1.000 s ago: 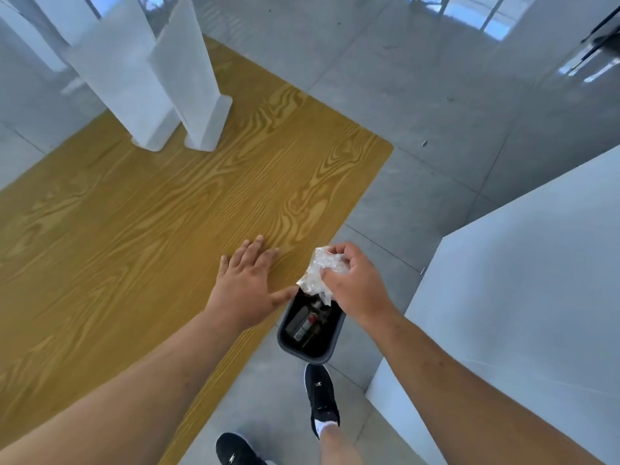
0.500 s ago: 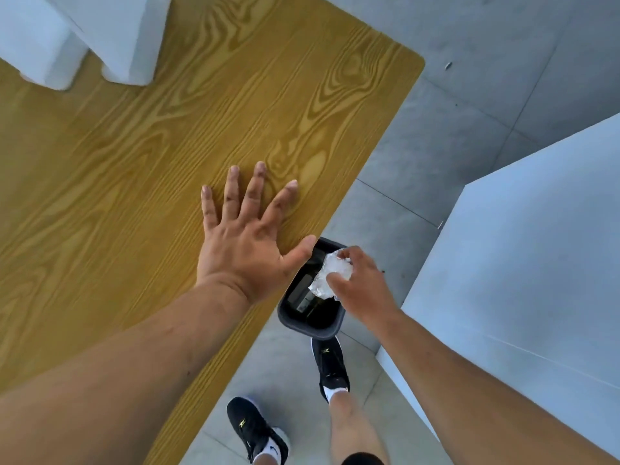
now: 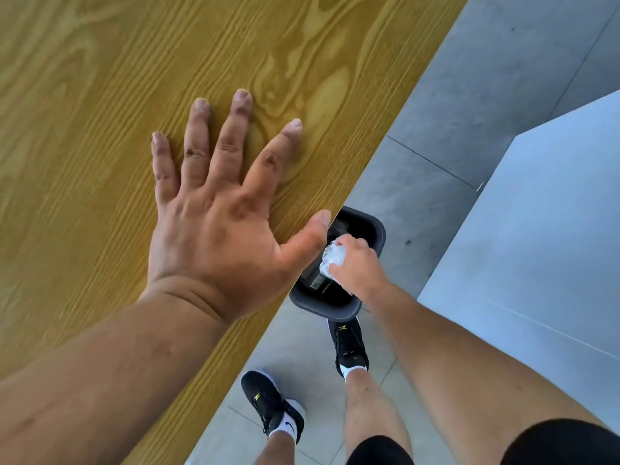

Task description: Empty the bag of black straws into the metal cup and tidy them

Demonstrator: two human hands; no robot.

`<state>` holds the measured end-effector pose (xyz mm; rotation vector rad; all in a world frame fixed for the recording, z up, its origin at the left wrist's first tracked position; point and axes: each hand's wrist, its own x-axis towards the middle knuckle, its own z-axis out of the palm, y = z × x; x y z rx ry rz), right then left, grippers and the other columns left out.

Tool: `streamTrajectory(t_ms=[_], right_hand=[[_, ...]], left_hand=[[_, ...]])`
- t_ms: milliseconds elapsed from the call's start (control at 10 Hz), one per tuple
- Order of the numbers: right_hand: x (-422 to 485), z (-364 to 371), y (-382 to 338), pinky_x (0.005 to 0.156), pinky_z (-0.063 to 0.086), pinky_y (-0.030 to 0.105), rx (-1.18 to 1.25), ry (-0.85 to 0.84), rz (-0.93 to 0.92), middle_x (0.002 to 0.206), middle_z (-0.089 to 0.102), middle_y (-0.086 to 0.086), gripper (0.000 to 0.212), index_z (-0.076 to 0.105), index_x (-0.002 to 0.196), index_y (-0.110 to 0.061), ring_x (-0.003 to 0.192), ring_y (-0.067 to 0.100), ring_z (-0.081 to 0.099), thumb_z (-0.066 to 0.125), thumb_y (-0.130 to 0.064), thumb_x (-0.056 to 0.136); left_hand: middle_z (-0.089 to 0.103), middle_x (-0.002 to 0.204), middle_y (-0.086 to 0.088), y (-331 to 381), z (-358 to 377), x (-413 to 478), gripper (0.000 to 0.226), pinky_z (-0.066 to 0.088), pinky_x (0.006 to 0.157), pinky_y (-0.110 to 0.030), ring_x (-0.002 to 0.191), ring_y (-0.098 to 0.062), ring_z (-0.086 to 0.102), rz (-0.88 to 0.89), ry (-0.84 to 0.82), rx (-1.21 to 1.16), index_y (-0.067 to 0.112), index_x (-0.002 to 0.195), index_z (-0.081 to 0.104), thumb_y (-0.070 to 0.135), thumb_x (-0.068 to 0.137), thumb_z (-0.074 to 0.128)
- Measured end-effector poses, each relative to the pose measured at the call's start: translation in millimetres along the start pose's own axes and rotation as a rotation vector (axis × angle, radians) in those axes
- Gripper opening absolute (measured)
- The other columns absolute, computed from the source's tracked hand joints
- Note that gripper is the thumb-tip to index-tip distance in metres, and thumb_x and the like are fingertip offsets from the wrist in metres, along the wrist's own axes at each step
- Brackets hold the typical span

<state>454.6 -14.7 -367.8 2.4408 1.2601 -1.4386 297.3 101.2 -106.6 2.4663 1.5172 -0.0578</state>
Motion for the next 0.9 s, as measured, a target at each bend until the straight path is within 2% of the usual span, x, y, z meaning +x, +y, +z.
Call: streamTrajectory(t_ms=[100, 200, 300, 400, 500, 700, 800, 900], right_hand=[[10.8, 18.3, 5.1, 0.095, 0.055, 0.048, -0.12, 0.051, -0.072, 0.123, 0.063, 0.009, 0.049, 0.059, 0.131, -0.026, 0.115, 0.035, 0.062, 0.076, -0.034, 0.085], [24.3, 35.3, 12.1, 0.111, 0.046, 0.055, -0.281, 0.038, -0.118, 0.134, 0.061, 0.011, 0.053, 0.053, 0.135, -0.025, 0.132, 0.036, 0.055, 0.074, -0.042, 0.089], [35.9, 45.9, 16.1, 0.124, 0.03, 0.059, -0.388, -0.01, -0.124, 0.159, 0.045, 0.015, 0.068, 0.04, 0.152, -0.02, 0.153, 0.041, 0.035, 0.068, -0.045, 0.095], [45.4, 50.5, 17.9, 0.129, 0.014, 0.064, -0.444, -0.049, -0.117, 0.174, 0.023, 0.017, 0.08, 0.02, 0.165, -0.018, 0.161, 0.046, 0.014, 0.057, -0.048, 0.1], [49.2, 51.0, 14.2, 0.129, 0.006, 0.067, -0.491, -0.093, -0.095, 0.177, 0.009, 0.019, 0.09, 0.002, 0.167, -0.023, 0.162, 0.05, 0.003, 0.054, -0.055, 0.101], [40.2, 45.3, 4.1, 0.128, 0.006, 0.069, -0.525, -0.045, -0.14, 0.178, -0.002, 0.021, 0.104, -0.022, 0.162, -0.024, 0.161, 0.053, -0.004, 0.05, -0.064, 0.099], [32.1, 38.8, 3.8, 0.128, 0.005, 0.068, -0.473, 0.002, -0.149, 0.178, 0.002, 0.021, 0.107, -0.025, 0.161, -0.022, 0.161, 0.052, -0.003, 0.052, -0.064, 0.099], [25.0, 26.7, 3.1, 0.128, 0.008, 0.068, -0.482, 0.045, -0.156, 0.178, 0.003, 0.018, 0.1, 0.005, 0.17, -0.024, 0.161, 0.051, -0.001, 0.059, -0.063, 0.096]], left_hand=[[0.009, 0.176, -0.004, 0.3, 0.4, -0.5, 0.087, 0.002, 0.125, -0.067, 0.16, -0.036, 0.001, 0.0, 0.007, 0.002, 0.044, 0.162, 0.021, 0.084, 0.085, 0.037], [0.009, 0.176, -0.004, 0.6, 0.1, -0.8, 0.087, 0.003, 0.125, -0.067, 0.16, -0.037, 0.002, 0.002, 0.011, 0.003, 0.044, 0.162, 0.022, 0.083, 0.085, 0.037], [0.011, 0.175, -0.003, 0.8, -0.3, -1.2, 0.088, 0.003, 0.125, -0.067, 0.16, -0.036, 0.003, 0.003, 0.014, -0.004, 0.043, 0.162, 0.024, 0.082, 0.084, 0.04], [0.012, 0.175, -0.003, 0.7, 0.2, -1.0, 0.088, 0.003, 0.125, -0.066, 0.16, -0.035, 0.004, 0.008, 0.021, -0.012, 0.044, 0.161, 0.025, 0.082, 0.083, 0.041], [0.012, 0.175, -0.003, 1.2, -1.0, -0.6, 0.088, 0.004, 0.125, -0.066, 0.16, -0.035, 0.004, 0.005, 0.021, -0.007, 0.044, 0.161, 0.026, 0.082, 0.083, 0.041], [0.013, 0.175, -0.003, 2.1, -3.8, -0.6, 0.089, 0.002, 0.125, -0.065, 0.161, -0.034, 0.004, 0.01, 0.011, -0.024, 0.044, 0.161, 0.025, 0.081, 0.082, 0.043], [0.012, 0.175, -0.003, 2.0, -3.5, -0.7, 0.088, 0.002, 0.125, -0.065, 0.161, -0.035, 0.003, 0.007, 0.015, -0.012, 0.044, 0.161, 0.026, 0.081, 0.083, 0.042], [0.011, 0.175, -0.003, 3.5, -7.7, -0.5, 0.087, 0.001, 0.126, -0.064, 0.161, -0.034, 0.002, -0.016, 0.0, -0.038, 0.045, 0.161, 0.025, 0.082, 0.083, 0.04]])
